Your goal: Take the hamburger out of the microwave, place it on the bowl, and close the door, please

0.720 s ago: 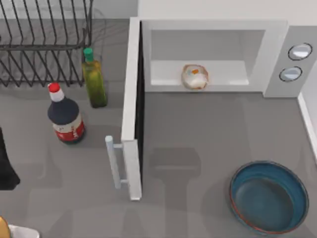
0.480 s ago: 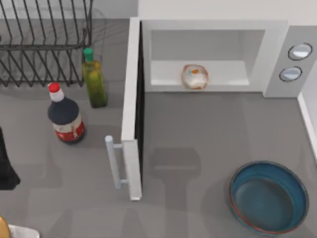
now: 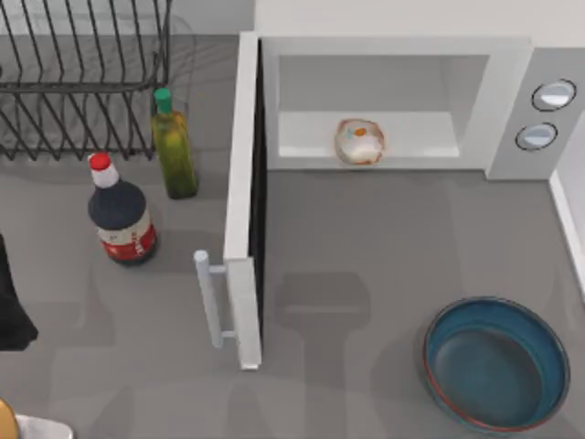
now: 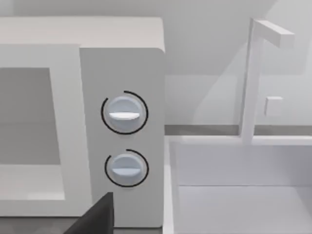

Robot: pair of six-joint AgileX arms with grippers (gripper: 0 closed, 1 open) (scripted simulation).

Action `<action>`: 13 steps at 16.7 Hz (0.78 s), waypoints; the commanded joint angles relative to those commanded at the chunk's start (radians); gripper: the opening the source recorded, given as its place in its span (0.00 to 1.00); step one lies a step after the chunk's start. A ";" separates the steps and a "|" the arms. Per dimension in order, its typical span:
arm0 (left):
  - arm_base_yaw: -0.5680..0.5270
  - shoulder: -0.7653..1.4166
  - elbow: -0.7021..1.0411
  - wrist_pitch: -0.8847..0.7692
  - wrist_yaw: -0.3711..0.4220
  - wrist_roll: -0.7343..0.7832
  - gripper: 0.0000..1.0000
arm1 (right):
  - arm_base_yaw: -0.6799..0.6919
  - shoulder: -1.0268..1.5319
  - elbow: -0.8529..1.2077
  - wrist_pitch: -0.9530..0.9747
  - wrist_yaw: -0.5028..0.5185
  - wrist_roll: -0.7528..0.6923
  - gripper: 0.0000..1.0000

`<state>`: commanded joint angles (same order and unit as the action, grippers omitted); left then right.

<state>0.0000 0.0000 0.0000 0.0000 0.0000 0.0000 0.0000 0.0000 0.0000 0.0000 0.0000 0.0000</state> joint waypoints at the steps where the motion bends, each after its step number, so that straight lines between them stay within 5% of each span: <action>1: 0.000 0.000 0.000 0.000 0.000 0.000 1.00 | 0.000 0.000 0.000 0.000 0.000 0.000 1.00; 13: 0.000 0.000 0.000 0.000 0.000 0.000 1.00 | 0.002 0.010 0.004 0.003 0.002 0.001 1.00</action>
<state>0.0000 0.0000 0.0000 0.0000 0.0000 0.0000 0.0023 0.0095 0.0044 0.0032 0.0023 0.0010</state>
